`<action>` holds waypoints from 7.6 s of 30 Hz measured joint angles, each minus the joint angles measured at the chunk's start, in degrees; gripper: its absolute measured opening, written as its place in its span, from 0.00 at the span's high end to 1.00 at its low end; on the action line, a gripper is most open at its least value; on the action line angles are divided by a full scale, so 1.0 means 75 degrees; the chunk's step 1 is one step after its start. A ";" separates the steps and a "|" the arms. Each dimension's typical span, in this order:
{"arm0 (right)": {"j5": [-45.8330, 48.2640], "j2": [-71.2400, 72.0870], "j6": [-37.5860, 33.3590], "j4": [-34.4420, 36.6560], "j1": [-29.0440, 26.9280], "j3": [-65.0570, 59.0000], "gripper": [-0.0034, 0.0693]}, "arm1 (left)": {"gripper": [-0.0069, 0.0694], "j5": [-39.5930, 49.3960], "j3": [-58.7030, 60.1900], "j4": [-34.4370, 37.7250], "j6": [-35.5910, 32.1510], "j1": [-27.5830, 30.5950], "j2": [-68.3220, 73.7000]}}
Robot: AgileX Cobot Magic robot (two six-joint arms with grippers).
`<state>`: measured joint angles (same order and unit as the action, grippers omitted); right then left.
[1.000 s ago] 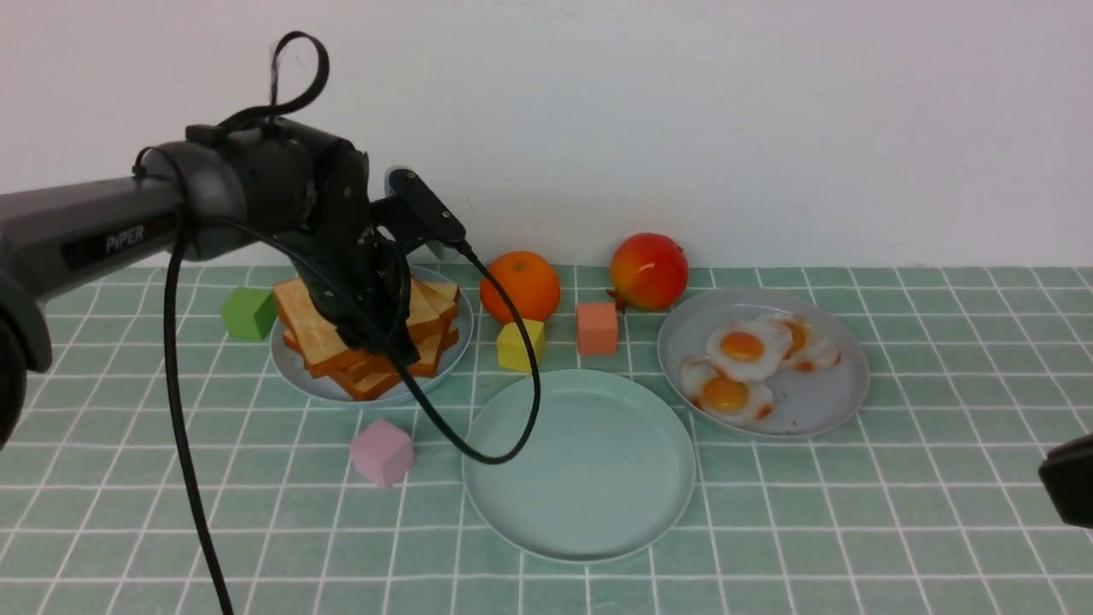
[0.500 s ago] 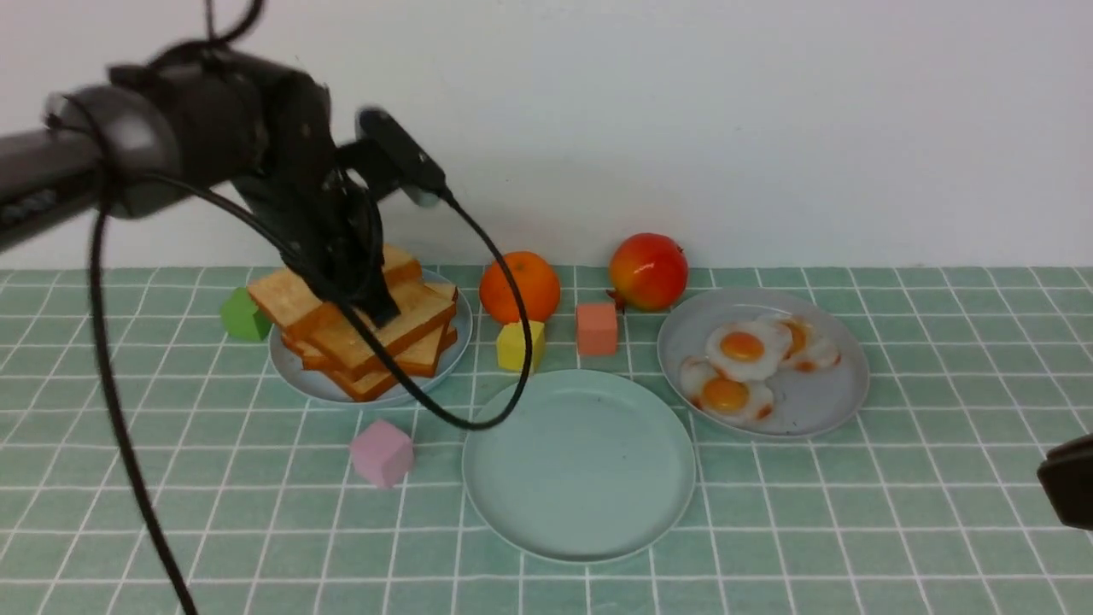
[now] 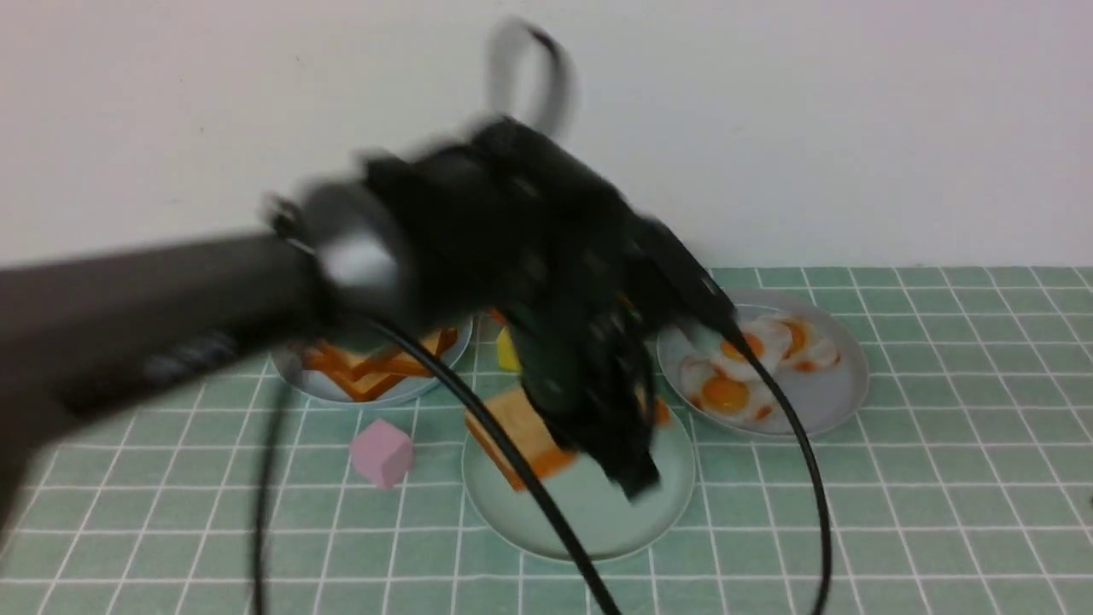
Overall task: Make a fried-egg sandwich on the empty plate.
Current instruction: Use the left arm to put a slice of bread into the empty plate in the middle, then use the right arm to grab a fried egg, then use the right arm to place the fried egg on the slice of bread in the middle, then use the left arm to grab a slice of bread
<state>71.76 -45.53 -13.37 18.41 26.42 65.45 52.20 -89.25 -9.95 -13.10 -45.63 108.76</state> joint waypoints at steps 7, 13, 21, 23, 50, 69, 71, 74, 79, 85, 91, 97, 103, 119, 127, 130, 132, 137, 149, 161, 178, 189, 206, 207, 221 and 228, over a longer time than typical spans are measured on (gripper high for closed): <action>0.0003 0.0482 0.0166 -0.0117 0.0000 0.0000 0.87 | 0.81 -0.0566 0.0015 -0.0771 0.0165 -0.0363 0.0706; 0.0024 0.0580 0.0172 -0.0167 0.0000 0.0000 0.87 | 0.81 -0.1007 0.0015 -0.1041 0.0165 -0.0363 0.0881; 0.0058 0.0588 0.0172 -0.0167 0.0000 0.0000 0.87 | 0.71 -0.1024 0.0015 -0.1370 0.0165 -0.0363 0.0942; 0.0058 0.0588 0.0172 -0.0167 0.0000 0.0000 0.87 | 0.66 -0.1024 0.0015 -0.1379 0.0165 -0.0363 0.0965; -0.1746 -0.3372 0.1878 -0.2313 -0.0544 0.0006 0.83 | 0.93 0.0298 0.1485 -0.0338 0.3298 -0.0835 -0.4545; -0.5745 -0.7731 0.0673 0.3433 -0.2822 0.0095 0.44 | 0.93 -0.4576 0.5809 0.0386 0.3389 -0.0835 -0.9460; -0.5889 -0.8117 0.0510 0.3871 -0.2822 0.0274 0.40 | 0.93 -0.4576 0.5825 0.0386 0.3389 -0.0835 -0.9437; -0.6001 -0.8567 0.0412 0.4330 -0.2822 0.0637 0.38 | 0.93 -0.4542 0.5825 0.0386 0.3389 -0.0835 -0.9411; -0.6042 -0.8974 0.0402 0.4524 -0.2822 0.1020 0.38 | 0.93 -0.4511 0.5825 0.0386 0.3389 -0.0835 -0.9383; -0.5989 -0.9192 0.0402 0.4522 -0.2828 0.1075 0.38 | 0.93 -0.4474 0.5825 0.0386 0.3389 -0.0835 -0.9349; -0.6371 -0.9240 0.0402 0.4571 -0.2828 0.1075 0.38 | 0.93 -0.4475 0.5825 0.0386 0.3394 -0.0835 -0.9349; -0.6312 -0.9564 0.0402 0.4696 -0.2828 0.1075 0.38 | 0.93 -0.4539 0.5825 0.0386 0.3394 -0.0835 -0.9349; -0.6346 -0.9669 0.0340 0.5097 -0.2828 0.1133 0.38 | 0.93 -0.4667 0.5825 0.0386 0.3394 -0.0835 -0.9349; -0.6852 -0.9717 -0.0289 0.5888 -0.2828 0.1139 0.38 | 0.93 -0.4689 0.5825 0.0521 0.3394 -0.0835 -0.9349; -0.6931 -0.9741 -0.1205 0.6838 -0.2828 0.1139 0.39 | 0.93 -0.4689 0.5825 0.0677 0.3394 -0.0835 -0.9349; -0.6967 -0.9799 -0.1424 0.7078 -0.2828 0.1139 0.41 | 0.93 -0.4696 0.5825 0.0693 0.3394 -0.0835 -0.9349; -0.6966 -0.9846 -0.1465 0.7133 -0.2828 0.1139 0.42 | 0.93 -0.4696 0.5825 0.0693 0.3394 -0.0835 -0.9349; -0.6975 -0.9949 -0.1544 0.7243 -0.2828 0.1139 0.47 | 0.93 -0.4696 0.5825 0.0781 0.3394 -0.0835 -0.9349; -0.6985 -1.0001 -0.1573 0.7446 -0.2829 0.1151 0.81 | 0.93 -0.4696 0.5825 0.0838 0.3394 -0.0835 -0.9349; -0.5952 -0.8533 -0.2404 0.7078 -0.2829 0.1120 0.86 | 0.93 -0.4147 0.5825 0.0533 0.3394 -0.0835 -0.9318; -0.4615 -0.7602 -0.2667 0.7302 -0.0850 -0.0754 0.86 | 0.93 -0.3039 0.5825 0.0127 0.3394 -0.0835 -0.9174; -0.4939 -0.8489 -0.3371 0.9070 -0.0771 -0.0749 0.86 | 0.93 -0.3039 0.5825 0.0111 0.3394 -0.0835 -0.9174; -0.4743 -0.7471 -0.2511 0.7136 -0.1455 -0.0749 0.37 | 0.93 -0.2767 0.5825 0.0110 0.3603 -0.0835 -0.9100; -0.4743 -0.7418 -0.2511 0.7034 -0.1455 -0.0749 0.37 | 0.93 -0.2753 0.5825 0.0110 0.3603 -0.0835 -0.9084; -0.2224 -0.2447 0.0165 0.0746 -0.1509 -0.0749 0.97 | 0.93 -0.1399 0.3726 0.1253 0.2677 0.1531 -0.4584; -0.2064 -0.0849 -0.0035 0.0487 -0.0522 -0.0749 0.95 | 0.93 -0.0768 0.1459 0.3283 -0.0187 0.3727 -0.1811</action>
<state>56.28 -51.90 -13.63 22.07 22.50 59.84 46.44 -78.31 14.67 -14.50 -17.68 95.18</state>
